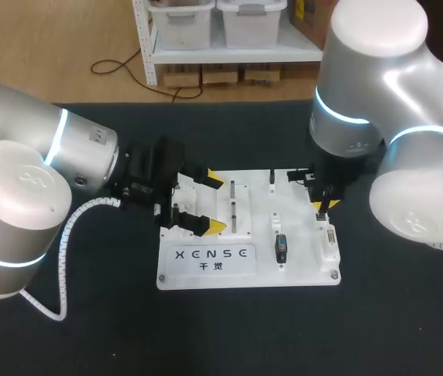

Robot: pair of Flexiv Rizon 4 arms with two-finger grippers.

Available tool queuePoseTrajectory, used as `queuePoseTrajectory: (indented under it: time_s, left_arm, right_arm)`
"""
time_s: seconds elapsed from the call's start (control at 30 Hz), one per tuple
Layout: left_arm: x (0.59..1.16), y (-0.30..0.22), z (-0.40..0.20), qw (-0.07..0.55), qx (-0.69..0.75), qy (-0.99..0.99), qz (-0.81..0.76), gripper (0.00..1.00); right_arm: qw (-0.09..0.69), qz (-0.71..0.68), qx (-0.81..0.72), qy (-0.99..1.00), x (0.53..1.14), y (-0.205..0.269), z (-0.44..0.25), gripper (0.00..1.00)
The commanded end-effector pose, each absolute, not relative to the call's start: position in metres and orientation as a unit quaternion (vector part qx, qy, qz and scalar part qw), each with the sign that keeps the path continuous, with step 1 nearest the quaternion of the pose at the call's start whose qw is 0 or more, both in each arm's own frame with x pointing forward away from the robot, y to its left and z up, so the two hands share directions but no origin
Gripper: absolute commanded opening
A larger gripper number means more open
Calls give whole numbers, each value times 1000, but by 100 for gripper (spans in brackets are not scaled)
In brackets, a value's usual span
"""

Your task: Insert the Ethernet cable into its matching sockets.

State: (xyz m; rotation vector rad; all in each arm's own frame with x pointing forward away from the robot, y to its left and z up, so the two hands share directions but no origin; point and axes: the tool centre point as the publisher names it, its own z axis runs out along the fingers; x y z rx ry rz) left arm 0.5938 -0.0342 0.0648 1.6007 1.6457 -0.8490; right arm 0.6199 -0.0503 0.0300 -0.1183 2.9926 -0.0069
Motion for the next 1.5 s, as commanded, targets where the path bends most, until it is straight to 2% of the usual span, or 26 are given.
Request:
queuePoseTrajectory:
  time_s: [0.03,1.1,1.17,1.2,1.5]
  left_arm:
    - [594,-33,63,343,615,631,-327,100]
    - [594,-33,63,343,615,631,-327,100]
    - [594,-33,63,343,615,631,-327,100]
    - [594,-33,63,343,615,631,-327,100]
    - [594,-33,63,343,615,631,-327,100]
  right_arm:
    - [74,-3,-38,997,621,-50,26,0]
    - [82,-1,-46,996,620,-52,17,0]
    - [84,3,-42,996,621,-52,21,44]
    - [84,3,-42,996,621,-52,21,100]
    - [84,3,-42,996,621,-52,21,100]
